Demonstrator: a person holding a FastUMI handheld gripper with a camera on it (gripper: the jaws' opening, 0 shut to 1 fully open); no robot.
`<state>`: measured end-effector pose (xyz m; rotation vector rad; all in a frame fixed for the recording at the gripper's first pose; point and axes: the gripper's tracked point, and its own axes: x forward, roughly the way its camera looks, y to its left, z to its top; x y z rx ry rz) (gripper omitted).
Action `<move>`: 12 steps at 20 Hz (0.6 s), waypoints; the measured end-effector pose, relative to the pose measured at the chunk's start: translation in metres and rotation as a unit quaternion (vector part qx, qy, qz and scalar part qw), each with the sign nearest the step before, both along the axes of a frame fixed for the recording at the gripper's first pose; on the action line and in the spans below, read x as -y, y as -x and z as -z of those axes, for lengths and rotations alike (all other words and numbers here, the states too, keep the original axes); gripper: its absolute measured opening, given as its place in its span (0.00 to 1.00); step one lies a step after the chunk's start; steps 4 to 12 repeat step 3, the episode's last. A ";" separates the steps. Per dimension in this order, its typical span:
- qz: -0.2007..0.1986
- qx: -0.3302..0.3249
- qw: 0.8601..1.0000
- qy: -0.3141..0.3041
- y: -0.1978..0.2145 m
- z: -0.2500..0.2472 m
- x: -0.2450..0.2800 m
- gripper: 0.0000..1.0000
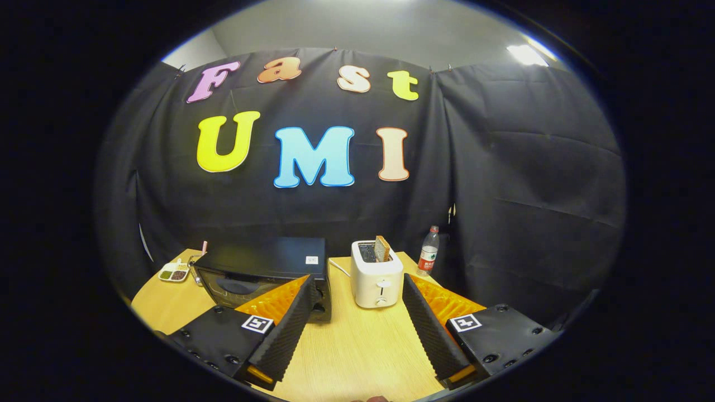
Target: Open the toaster oven, put the food inside, and close the toaster oven door.
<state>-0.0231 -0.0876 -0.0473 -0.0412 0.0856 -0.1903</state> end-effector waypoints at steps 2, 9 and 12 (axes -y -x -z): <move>-0.002 0.009 1.000 -0.003 -0.003 -0.009 -0.003 0.99; -0.004 0.011 1.000 -0.006 -0.006 -0.011 -0.005 0.99; -0.004 0.011 1.000 -0.006 -0.006 -0.011 -0.005 0.99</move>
